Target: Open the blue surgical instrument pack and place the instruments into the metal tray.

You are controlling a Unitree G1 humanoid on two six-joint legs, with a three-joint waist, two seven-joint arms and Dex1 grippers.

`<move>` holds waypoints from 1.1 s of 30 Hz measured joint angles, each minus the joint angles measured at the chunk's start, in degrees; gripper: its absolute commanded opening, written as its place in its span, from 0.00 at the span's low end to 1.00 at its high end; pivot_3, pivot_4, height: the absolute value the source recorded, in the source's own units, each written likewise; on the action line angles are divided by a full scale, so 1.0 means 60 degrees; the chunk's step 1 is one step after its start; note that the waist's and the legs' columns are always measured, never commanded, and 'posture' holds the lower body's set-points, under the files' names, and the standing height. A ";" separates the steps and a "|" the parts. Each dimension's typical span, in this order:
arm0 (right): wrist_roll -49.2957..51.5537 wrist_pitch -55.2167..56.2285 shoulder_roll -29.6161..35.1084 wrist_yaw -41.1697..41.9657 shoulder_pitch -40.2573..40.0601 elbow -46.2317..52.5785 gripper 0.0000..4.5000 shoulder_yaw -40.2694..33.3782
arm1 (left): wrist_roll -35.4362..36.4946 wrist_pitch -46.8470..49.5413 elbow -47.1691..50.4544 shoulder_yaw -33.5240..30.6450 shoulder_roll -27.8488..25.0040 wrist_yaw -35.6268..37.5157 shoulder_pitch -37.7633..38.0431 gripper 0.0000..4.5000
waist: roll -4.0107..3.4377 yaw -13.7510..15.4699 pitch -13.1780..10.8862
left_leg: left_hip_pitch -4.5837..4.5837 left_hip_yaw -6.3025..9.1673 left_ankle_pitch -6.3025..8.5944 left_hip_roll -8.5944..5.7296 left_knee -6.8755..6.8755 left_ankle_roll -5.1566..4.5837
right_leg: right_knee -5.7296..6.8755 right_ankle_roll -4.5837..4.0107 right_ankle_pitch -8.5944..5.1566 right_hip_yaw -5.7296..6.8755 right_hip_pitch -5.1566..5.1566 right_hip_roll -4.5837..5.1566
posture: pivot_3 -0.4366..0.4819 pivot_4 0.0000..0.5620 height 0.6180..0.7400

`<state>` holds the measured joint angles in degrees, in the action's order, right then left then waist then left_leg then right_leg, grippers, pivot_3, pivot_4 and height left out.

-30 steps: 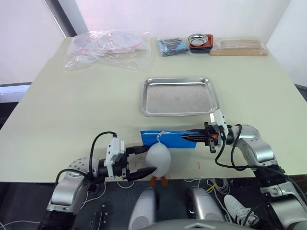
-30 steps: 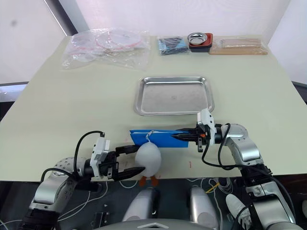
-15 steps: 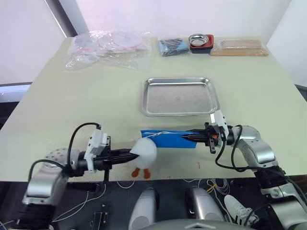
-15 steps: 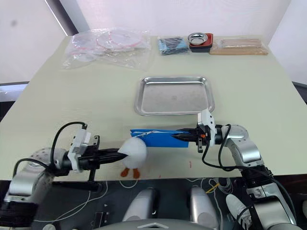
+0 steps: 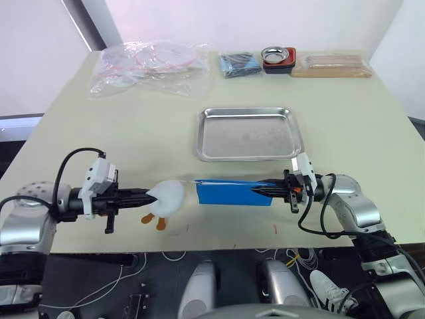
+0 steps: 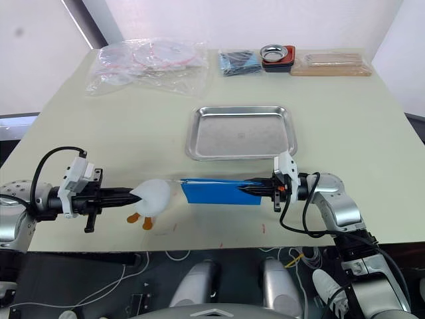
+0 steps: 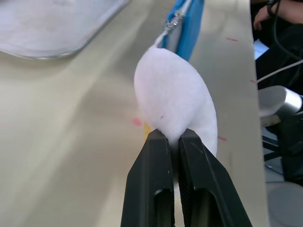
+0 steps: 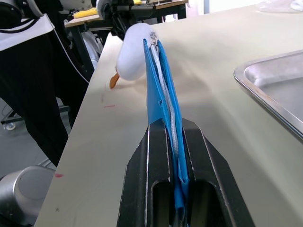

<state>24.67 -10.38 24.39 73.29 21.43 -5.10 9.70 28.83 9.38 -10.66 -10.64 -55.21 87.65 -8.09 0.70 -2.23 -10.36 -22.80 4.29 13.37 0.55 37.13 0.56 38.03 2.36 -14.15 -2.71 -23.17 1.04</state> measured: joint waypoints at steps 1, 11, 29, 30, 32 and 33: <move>0.0000 0.0000 -0.0003 -0.0003 0.0000 0.0005 0.00 0.0007 | -0.0120 -0.0053 -0.0066 0.0026 -0.0085 0.0027 -0.0013 0.01 | 0.0000 -0.0004 0.0000 | 0.0000 -0.0001 0.0000 0.0000 0.0000 0.0000 | 0.0000 0.0001 -0.0001 -0.0001 0.0000 -0.0001 | 0.48 0.27 1.00; 0.0010 -0.0013 -0.0001 -0.0011 0.0005 0.0003 0.00 0.0007 | -0.0815 -0.0371 -0.0753 0.0497 -0.0438 0.0129 -0.0244 0.01 | 0.0000 -0.0007 0.0000 | -0.0001 -0.0004 0.0000 0.0001 -0.0002 0.0000 | 0.0003 0.0006 -0.0003 -0.0003 -0.0004 -0.0001 | 0.48 0.27 1.00; 0.2091 -0.1869 -0.0572 -0.0622 0.0245 0.0575 0.00 -0.1164 | -0.1115 -0.0583 -0.1194 0.0958 0.0180 -0.0097 -0.0672 0.01 | -0.0006 0.0022 0.0002 | 0.0000 -0.0010 0.0000 -0.0004 0.0000 0.0000 | 0.0007 0.0000 0.0004 -0.0013 -0.0003 0.0007 | 0.48 0.27 1.00; 0.2265 -0.2045 -0.0695 -0.0747 0.0246 0.0638 0.00 -0.1226 | -0.1119 -0.0590 -0.1234 0.0973 0.0201 -0.0091 -0.0706 0.01 | -0.0007 0.0024 0.0001 | 0.0000 -0.0010 0.0000 -0.0004 0.0000 0.0000 | 0.0007 0.0000 0.0004 -0.0013 -0.0004 0.0007 | 0.48 0.27 1.00; 0.2348 -0.2125 -0.0754 -0.0818 0.0250 0.0675 0.00 -0.1252 | -0.1119 -0.0592 -0.1253 0.0984 0.0209 -0.0089 -0.0718 0.01 | -0.0007 0.0024 0.0001 | 0.0000 -0.0010 0.0000 -0.0004 0.0000 0.0000 | 0.0007 -0.0001 0.0004 -0.0013 -0.0004 0.0007 | 0.48 0.27 1.00; 0.2565 -0.2402 -0.0852 -0.1065 0.0318 0.0690 0.00 -0.1374 | -0.1119 -0.0608 -0.1320 0.1022 0.0226 -0.0073 -0.0779 0.01 | -0.0007 0.0027 0.0001 | 0.0000 -0.0011 0.0000 -0.0005 0.0000 0.0000 | 0.0007 -0.0001 0.0004 -0.0014 -0.0004 0.0007 | 0.48 0.27 1.00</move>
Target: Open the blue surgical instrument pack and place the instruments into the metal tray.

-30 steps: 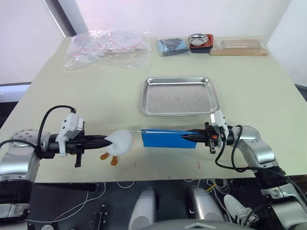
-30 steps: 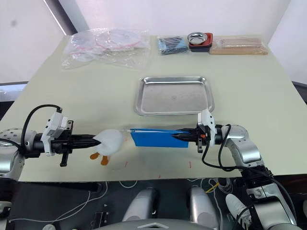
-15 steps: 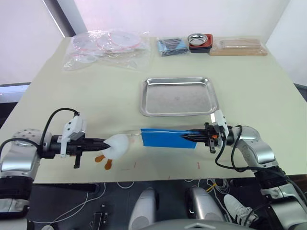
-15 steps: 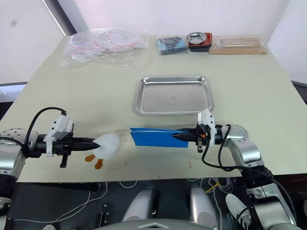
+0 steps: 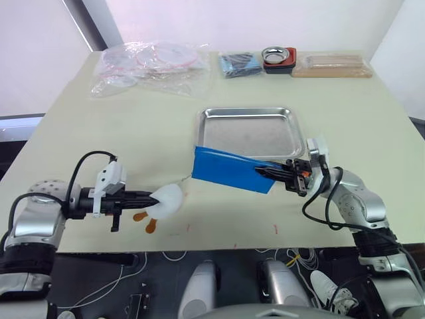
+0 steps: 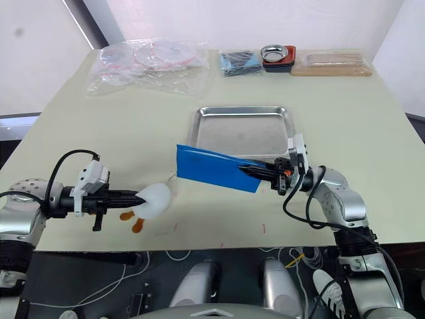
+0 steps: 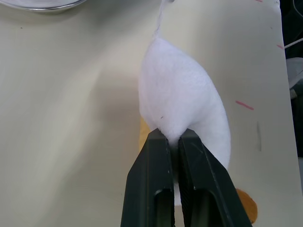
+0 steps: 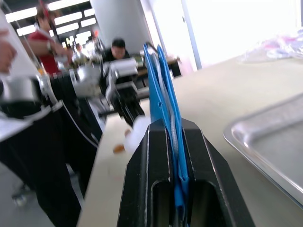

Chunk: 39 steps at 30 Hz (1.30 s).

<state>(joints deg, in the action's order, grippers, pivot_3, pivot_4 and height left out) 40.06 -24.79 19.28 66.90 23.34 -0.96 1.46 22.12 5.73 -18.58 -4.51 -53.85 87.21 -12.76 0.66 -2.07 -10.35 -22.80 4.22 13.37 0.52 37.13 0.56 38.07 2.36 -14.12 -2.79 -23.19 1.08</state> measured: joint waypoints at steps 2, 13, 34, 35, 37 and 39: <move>-0.0018 0.0011 0.0040 0.0038 0.0094 0.0000 0.00 0.0010 | -0.0001 -0.0049 -0.0044 0.0004 0.0023 0.0016 -0.0038 0.01 | 0.0000 0.0011 0.0000 | -0.0002 -0.0004 0.0000 -0.0007 0.0001 0.0000 | -0.0001 0.0001 0.0000 -0.0005 0.0000 0.0007 | 0.48 0.27 1.00; -0.1886 0.1920 0.0651 0.1086 0.0137 -0.0061 0.00 0.0963 | -0.0397 -0.0318 -0.0559 0.0148 -0.0667 0.0317 -0.0889 0.01 | 0.0003 -0.0056 -0.0001 | -0.0012 -0.0005 0.0000 0.0009 0.0000 0.0000 | 0.0019 0.0029 -0.0017 -0.0004 -0.0026 -0.0019 | 0.48 0.27 1.00; -0.2818 0.2809 0.0380 0.1125 0.0278 -0.0732 0.00 0.1300 | -0.0546 -0.1012 -0.2231 0.0610 -0.1073 0.0414 -0.2558 0.97 | 0.0012 -0.0058 -0.0006 | -0.0019 -0.0040 0.0000 0.0005 0.0014 0.0000 | 0.0063 0.0005 -0.0003 -0.0038 -0.0050 -0.0018 | 0.48 0.27 1.00; -0.2818 0.2803 0.0380 0.1135 0.0278 -0.0734 0.00 0.1300 | -0.0422 -0.0923 -0.2204 0.0531 -0.1095 0.0419 -0.2558 0.97 | 0.0012 -0.0058 -0.0006 | -0.0019 -0.0040 0.0000 0.0005 0.0014 0.0000 | 0.0065 0.0005 -0.0003 -0.0038 -0.0051 -0.0018 | 0.48 0.27 1.00; -0.2820 0.2787 0.0382 0.1163 0.0277 -0.0753 0.00 0.1300 | 0.0063 -0.0514 -0.1866 0.0330 -0.1153 0.0431 -0.2547 0.97 | 0.0012 -0.0056 -0.0006 | -0.0019 -0.0042 0.0000 0.0005 0.0016 0.0000 | 0.0074 0.0005 -0.0004 -0.0039 -0.0055 -0.0017 | 0.48 0.27 1.00; -0.2825 0.2775 0.0374 0.1200 0.0278 -0.0772 0.00 0.1303 | 0.0821 0.0207 -0.1010 0.0004 -0.1007 0.0445 -0.2481 0.97 | 0.0013 -0.0040 -0.0006 | -0.0019 -0.0041 -0.0001 0.0005 0.0022 0.0000 | 0.0081 0.0005 -0.0004 -0.0039 -0.0055 -0.0017 | 0.48 0.27 1.00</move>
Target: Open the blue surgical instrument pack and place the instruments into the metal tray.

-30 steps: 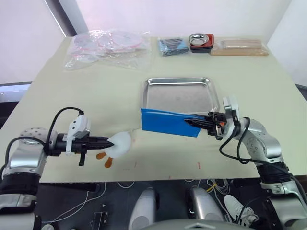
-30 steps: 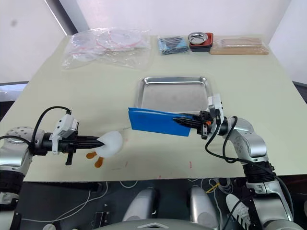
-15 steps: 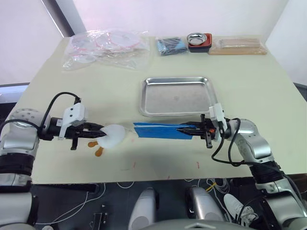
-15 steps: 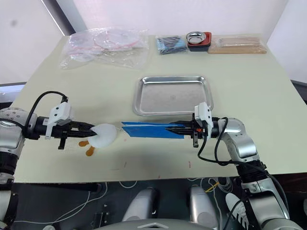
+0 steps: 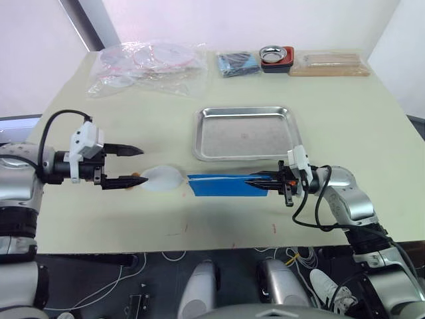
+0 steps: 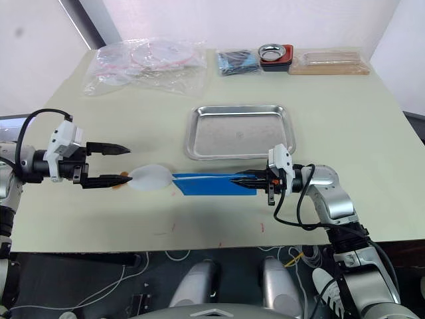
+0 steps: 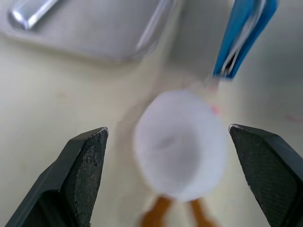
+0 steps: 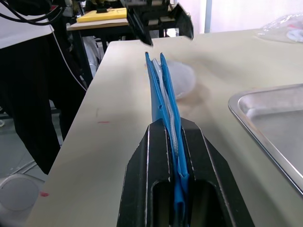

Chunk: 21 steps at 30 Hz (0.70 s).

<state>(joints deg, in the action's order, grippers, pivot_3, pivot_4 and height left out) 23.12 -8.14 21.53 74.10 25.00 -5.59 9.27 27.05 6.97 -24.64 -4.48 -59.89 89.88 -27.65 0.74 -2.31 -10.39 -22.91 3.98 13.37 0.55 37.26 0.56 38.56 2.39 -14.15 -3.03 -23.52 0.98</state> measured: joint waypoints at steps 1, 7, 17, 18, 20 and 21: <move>0.0000 -0.0002 -0.0013 0.0025 0.0002 0.0000 0.00 0.0006 | 0.0184 0.0169 0.0277 -0.0021 0.0106 0.0000 0.0021 0.97 | 0.0000 -0.0002 0.0000 | 0.0000 -0.0002 0.0000 -0.0001 0.0003 0.0000 | 0.0002 0.0000 0.0000 -0.0002 0.0000 0.0000 | 0.48 0.27 1.00; -0.0006 -0.0055 -0.0019 0.0086 -0.0003 -0.0094 0.00 0.0052 | 0.0613 0.0780 0.1645 -0.0076 0.1016 -0.0182 0.0912 0.97 | 0.0006 -0.0029 -0.0002 | 0.0010 -0.0027 0.0000 0.0003 0.0004 0.0000 | 0.0015 -0.0005 0.0003 -0.0025 -0.0007 -0.0003 | 0.48 0.27 1.00; -0.0005 -0.0075 -0.0031 0.0124 0.0004 -0.0173 0.00 0.0069 | 0.0336 0.0585 0.2088 0.0106 0.2264 -0.0759 0.0890 0.97 | 0.0010 -0.0009 -0.0003 | 0.0014 -0.0031 0.0000 -0.0001 0.0024 0.0000 | 0.0040 -0.0004 0.0003 -0.0031 -0.0008 -0.0003 | 0.48 0.27 1.00; -0.0004 -0.0076 -0.0036 0.0125 0.0004 -0.0176 0.00 0.0076 | 0.0253 0.0520 0.2032 0.0126 0.2400 -0.0807 0.0882 0.97 | 0.0010 -0.0009 -0.0003 | 0.0014 -0.0032 0.0000 -0.0001 0.0024 0.0000 | 0.0039 -0.0004 0.0003 -0.0033 -0.0008 -0.0003 | 0.48 0.27 1.00; -0.0004 -0.0078 -0.0027 0.0125 0.0004 -0.0179 0.00 0.0076 | 0.0177 0.0443 0.1945 0.0164 0.2440 -0.0833 0.0843 0.97 | 0.0010 -0.0025 -0.0003 | 0.0014 -0.0033 0.0000 -0.0001 0.0023 0.0000 | 0.0039 -0.0005 0.0003 -0.0034 -0.0009 -0.0004 | 0.48 0.27 1.00; -0.0004 -0.0081 -0.0022 0.0125 0.0004 -0.0181 0.00 0.0076 | 0.0151 0.0426 0.1903 0.0180 0.2453 -0.0835 0.0794 0.97 | 0.0010 -0.0024 -0.0003 | 0.0014 -0.0032 0.0000 0.0000 0.0023 0.0000 | 0.0040 -0.0005 0.0003 -0.0033 -0.0009 -0.0004 | 0.48 0.27 1.00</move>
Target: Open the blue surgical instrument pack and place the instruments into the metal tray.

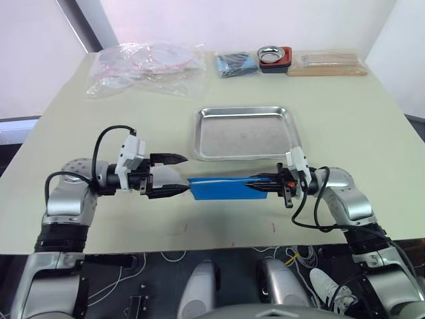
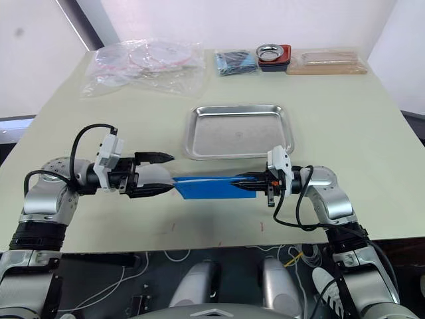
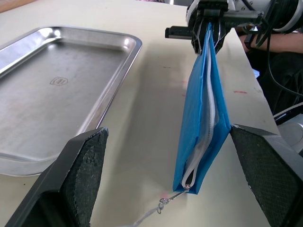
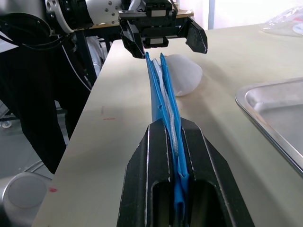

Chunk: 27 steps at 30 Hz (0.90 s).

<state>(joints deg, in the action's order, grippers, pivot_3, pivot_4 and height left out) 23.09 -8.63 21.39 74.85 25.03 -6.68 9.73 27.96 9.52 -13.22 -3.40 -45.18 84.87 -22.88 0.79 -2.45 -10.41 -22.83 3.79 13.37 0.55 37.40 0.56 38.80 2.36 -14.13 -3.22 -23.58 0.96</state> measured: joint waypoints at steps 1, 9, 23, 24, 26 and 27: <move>0.0000 -0.0003 -0.0001 0.0000 0.0001 0.0000 0.00 0.0000 | -0.0066 -0.0025 -0.0015 0.0007 0.0025 0.0002 -0.0071 0.97 | 0.0000 0.0003 0.0000 | 0.0000 0.0002 0.0000 0.0000 0.0000 0.0000 | 0.0000 0.0000 0.0000 0.0001 0.0000 0.0000 | 0.48 0.27 1.00; 0.0008 -0.0126 0.0029 -0.0009 -0.0006 0.0002 0.00 0.0000 | 0.0046 0.0251 -0.0133 -0.0092 -0.0016 0.0232 -0.0223 0.97 | 0.0000 0.0000 0.0000 | 0.0000 0.0000 0.0000 0.0000 0.0000 0.0000 | -0.0001 0.0001 0.0000 -0.0001 0.0000 0.0000 | 0.48 0.27 1.00; 0.0007 -0.0178 0.0014 -0.0003 -0.0010 0.0002 0.00 0.0005 | -0.0188 0.0006 -0.0370 0.0021 0.0024 0.0177 -0.0222 0.97 | 0.0001 0.0012 0.0000 | -0.0001 -0.0001 0.0000 -0.0002 0.0000 0.0000 | -0.0002 0.0001 -0.0001 -0.0001 0.0001 0.0001 | 0.48 0.27 1.00; 0.0007 -0.0179 0.0015 0.0001 -0.0010 0.0002 0.00 0.0006 | -0.0258 -0.0042 -0.0425 0.0089 0.0081 0.0176 -0.0223 0.97 | 0.0001 0.0012 0.0000 | 0.0000 -0.0001 0.0000 -0.0002 0.0000 0.0000 | -0.0001 0.0001 0.0000 -0.0002 0.0001 0.0001 | 0.48 0.27 1.00; 0.0007 -0.0181 0.0015 0.0003 -0.0011 0.0002 0.00 0.0008 | -0.0329 -0.0065 -0.0510 0.0133 0.0122 0.0176 -0.0224 0.97 | 0.0001 0.0010 0.0000 | 0.0000 0.0000 0.0000 -0.0002 0.0000 0.0000 | 0.0000 0.0001 0.0000 -0.0001 0.0000 0.0000 | 0.48 0.27 1.00; 0.0008 -0.0182 0.0026 0.0003 -0.0017 0.0005 0.00 0.0008 | -0.0362 -0.0104 -0.0569 0.0162 0.0154 0.0175 -0.0241 0.97 | 0.0000 0.0004 0.0000 | 0.0000 0.0000 0.0000 -0.0001 0.0000 0.0000 | 0.0000 0.0000 0.0000 -0.0001 0.0000 0.0000 | 0.48 0.27 1.00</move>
<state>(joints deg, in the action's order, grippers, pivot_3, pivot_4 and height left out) 23.14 -9.72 21.55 74.86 24.93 -6.65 9.78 25.79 8.90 -16.63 -2.43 -44.26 85.92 -24.33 0.80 -2.43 -10.41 -22.82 3.78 13.36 0.54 37.40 0.56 38.80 2.36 -14.13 -3.23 -23.57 0.96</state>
